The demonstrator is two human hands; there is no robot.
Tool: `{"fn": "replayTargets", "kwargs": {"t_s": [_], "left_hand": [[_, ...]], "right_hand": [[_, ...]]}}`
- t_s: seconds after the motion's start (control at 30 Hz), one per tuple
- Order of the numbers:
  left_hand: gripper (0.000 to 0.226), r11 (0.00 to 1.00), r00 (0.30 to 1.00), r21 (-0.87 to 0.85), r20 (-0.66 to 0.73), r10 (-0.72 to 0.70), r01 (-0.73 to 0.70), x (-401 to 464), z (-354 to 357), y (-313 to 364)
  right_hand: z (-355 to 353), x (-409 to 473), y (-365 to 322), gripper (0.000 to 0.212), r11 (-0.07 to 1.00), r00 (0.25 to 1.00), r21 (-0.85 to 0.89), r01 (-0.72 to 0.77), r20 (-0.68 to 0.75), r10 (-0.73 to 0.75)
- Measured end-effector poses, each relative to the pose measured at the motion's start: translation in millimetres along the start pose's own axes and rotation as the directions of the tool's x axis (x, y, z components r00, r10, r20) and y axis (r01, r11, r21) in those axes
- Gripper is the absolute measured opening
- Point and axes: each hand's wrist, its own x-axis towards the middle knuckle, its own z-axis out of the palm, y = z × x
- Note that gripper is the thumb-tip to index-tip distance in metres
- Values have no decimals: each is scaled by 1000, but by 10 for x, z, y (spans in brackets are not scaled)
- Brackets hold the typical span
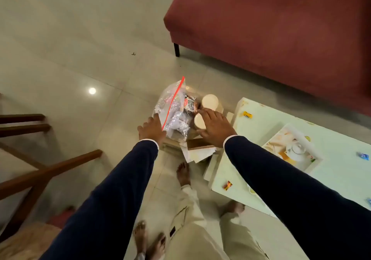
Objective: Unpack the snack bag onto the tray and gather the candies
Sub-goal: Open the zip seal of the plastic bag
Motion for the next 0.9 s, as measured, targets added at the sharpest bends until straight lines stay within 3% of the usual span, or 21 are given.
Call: {"fn": "replayTargets", "kwargs": {"t_s": [0.17, 0.3, 0.37, 0.5, 0.7, 0.8, 0.9], "left_hand": [[39, 995, 992, -95, 124, 13, -1, 245, 190, -119], [23, 976, 995, -219, -100, -28, 5, 244, 140, -164], [20, 939, 961, -344, -259, -100, 5, 170, -53, -186], [15, 890, 822, -441, -546, -160, -120, -36, -721, -176], [13, 911, 573, -326, -809, -130, -253, -819, -1759, 251], [15, 919, 433, -227, -899, -69, -324, -1430, -2142, 577], [15, 912, 362, -107, -931, 49, -397, -2105, -2358, 1002]], "right_hand": [[102, 135, -162, 68, 999, 999, 47, 22, 35, -24], [82, 143, -139, 68, 996, 997, 85, -1, 73, -6], [-19, 143, -138, 66, 991, 998, 137, -6, 56, -2], [-444, 164, -181, 67, 983, 999, 178, 46, -4, -46], [-1362, -101, -194, 70, 959, 959, 153, 239, -190, -209], [-1809, -468, -85, 71, 923, 902, 170, 346, -331, -277], [-2215, -1028, 115, 70, 866, 793, 182, 465, -522, -316]]}}
